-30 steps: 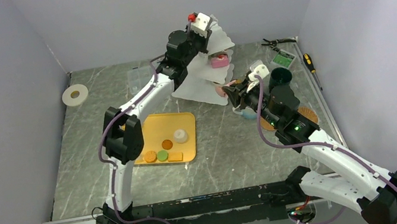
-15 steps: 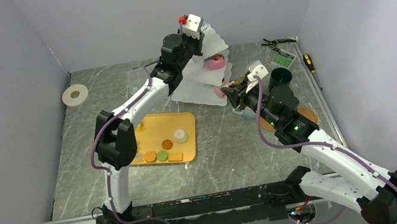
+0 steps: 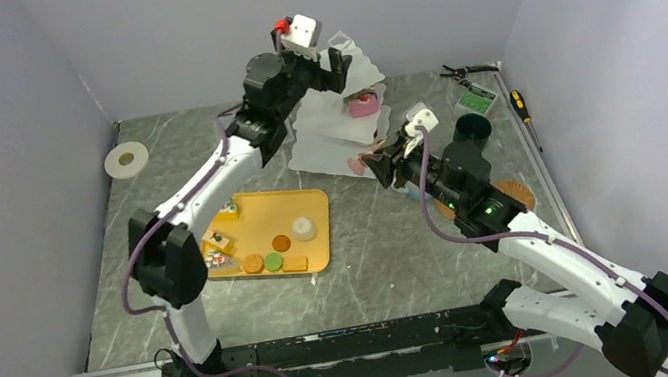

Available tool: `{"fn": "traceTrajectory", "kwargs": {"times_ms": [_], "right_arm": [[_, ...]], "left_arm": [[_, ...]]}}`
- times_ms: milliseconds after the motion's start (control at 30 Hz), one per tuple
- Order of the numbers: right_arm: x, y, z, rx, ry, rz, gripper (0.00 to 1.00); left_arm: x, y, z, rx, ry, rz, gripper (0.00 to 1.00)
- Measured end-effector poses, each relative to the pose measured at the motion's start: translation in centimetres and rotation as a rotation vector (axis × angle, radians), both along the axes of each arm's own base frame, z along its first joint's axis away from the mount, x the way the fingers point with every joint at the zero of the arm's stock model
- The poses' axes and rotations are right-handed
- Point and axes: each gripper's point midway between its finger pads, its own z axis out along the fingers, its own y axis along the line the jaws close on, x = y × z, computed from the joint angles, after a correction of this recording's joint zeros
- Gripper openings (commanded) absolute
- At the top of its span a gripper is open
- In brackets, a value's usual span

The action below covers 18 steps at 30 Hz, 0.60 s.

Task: Serve the afternoon tea
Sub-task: Adjust the desert table at the center of the board, then pick up the desert from the tray.

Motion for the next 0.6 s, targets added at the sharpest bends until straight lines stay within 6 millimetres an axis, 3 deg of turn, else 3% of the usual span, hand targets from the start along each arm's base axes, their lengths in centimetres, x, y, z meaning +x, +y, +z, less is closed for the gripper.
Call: {"fn": "traceTrajectory", "kwargs": {"times_ms": [167,267,600], "right_arm": [[0.1,1.7,-1.2,-0.015,0.038,0.049,0.5],[-0.4,4.2,-1.4,-0.032,0.039,0.115,0.5],[-1.0,13.5,-2.4,-0.068,0.01,0.325,0.52]], "left_arm": [[-3.4,3.5,1.5,0.023,0.024,-0.053,0.93],[-4.1,6.4,2.0,0.035,0.06,-0.039,0.93],[-6.8,23.5,0.7,0.086,0.252,0.262,0.93]]}}
